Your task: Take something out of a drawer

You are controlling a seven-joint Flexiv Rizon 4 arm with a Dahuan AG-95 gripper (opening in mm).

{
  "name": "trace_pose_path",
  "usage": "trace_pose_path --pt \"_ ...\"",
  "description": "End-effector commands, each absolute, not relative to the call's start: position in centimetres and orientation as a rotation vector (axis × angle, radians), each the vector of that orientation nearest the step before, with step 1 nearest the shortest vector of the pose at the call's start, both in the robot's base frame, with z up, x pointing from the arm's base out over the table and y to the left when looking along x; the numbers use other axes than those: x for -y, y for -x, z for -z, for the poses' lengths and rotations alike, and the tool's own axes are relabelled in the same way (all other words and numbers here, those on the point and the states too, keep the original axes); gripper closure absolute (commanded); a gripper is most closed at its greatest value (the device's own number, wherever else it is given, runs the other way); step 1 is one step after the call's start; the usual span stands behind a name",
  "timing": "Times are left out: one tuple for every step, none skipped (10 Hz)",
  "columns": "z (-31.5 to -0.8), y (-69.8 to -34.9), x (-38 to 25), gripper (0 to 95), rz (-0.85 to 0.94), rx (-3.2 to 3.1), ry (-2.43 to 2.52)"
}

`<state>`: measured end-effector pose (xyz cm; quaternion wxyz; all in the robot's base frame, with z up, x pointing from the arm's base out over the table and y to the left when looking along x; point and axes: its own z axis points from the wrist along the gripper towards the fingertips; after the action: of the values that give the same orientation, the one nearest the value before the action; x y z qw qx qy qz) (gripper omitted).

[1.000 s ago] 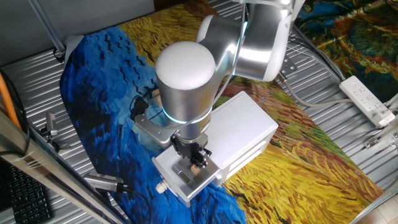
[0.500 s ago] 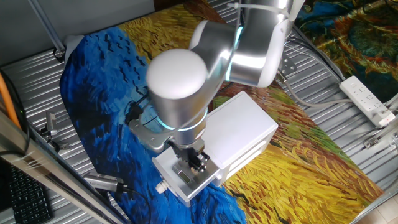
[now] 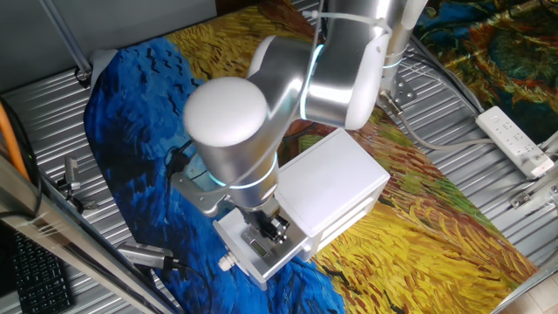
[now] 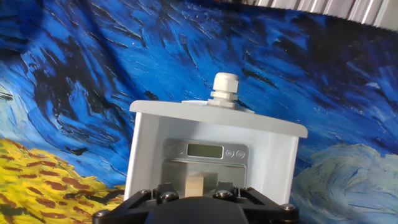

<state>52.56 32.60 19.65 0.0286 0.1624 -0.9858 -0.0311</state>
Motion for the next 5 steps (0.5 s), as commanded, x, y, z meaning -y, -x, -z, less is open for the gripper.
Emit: trace_pose_path --pt "-19.63 -52.66 -32.59 57.0 0.095 3.063 -0.479" --pt "-19.62 -52.67 -32.61 57.0 0.091 3.073 -0.478" --pt "-19.64 -52.68 -32.66 57.0 0.085 3.1 -0.466" --pt "-19.73 -52.64 -32.71 57.0 0.082 3.11 -0.454" --pt "-19.76 -52.63 -32.72 57.0 0.08 3.111 -0.456"
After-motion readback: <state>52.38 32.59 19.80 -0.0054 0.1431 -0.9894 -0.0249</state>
